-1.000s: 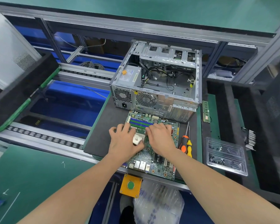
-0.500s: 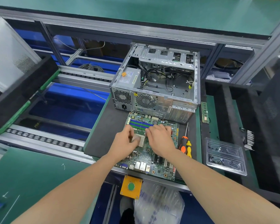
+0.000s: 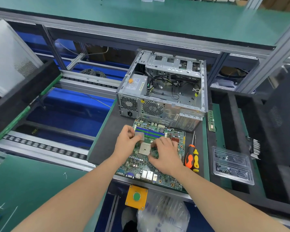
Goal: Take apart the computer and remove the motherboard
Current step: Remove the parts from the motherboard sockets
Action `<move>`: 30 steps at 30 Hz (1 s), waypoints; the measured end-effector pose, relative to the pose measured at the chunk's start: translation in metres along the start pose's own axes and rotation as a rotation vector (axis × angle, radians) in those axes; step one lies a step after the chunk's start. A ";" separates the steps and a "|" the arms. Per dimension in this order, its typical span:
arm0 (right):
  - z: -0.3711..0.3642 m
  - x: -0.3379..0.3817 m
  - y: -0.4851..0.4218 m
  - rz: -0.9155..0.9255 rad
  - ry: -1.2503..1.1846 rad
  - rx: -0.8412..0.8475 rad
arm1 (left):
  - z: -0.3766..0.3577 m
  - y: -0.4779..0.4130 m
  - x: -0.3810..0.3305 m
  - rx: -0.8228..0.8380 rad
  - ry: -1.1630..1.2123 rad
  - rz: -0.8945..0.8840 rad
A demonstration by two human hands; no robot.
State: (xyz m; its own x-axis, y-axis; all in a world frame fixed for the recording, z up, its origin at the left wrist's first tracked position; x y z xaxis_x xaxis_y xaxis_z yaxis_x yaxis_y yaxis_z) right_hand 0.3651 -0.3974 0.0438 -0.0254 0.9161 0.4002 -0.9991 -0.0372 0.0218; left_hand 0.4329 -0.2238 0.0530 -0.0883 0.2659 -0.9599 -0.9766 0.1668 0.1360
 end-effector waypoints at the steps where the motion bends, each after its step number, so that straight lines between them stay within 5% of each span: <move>1: -0.001 0.000 0.000 -0.008 0.006 0.004 | -0.001 0.000 -0.001 0.012 0.013 0.008; 22: 0.009 0.004 -0.010 -0.093 -0.085 0.094 | -0.004 -0.004 0.003 0.131 -0.027 0.091; 30: 0.038 -0.005 -0.011 -0.151 -0.872 -0.099 | -0.031 -0.018 -0.023 0.379 0.230 0.202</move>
State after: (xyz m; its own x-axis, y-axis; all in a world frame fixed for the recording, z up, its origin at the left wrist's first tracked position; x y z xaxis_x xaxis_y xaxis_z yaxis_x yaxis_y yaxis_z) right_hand 0.3771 -0.4163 0.0763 0.1020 0.2769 0.9555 -0.9890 0.1312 0.0676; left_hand 0.4467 -0.2628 0.0647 -0.3518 0.1189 -0.9285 -0.7991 0.4785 0.3640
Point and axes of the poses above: each hand's wrist, its own y-axis away from the middle knuckle, its own z-axis out of the back of the hand, x = y × z, the point moved 5 cm from there along -y, towards the middle knuckle, and after that the axes turned 3 degrees about -y, right-handed, at the moved point
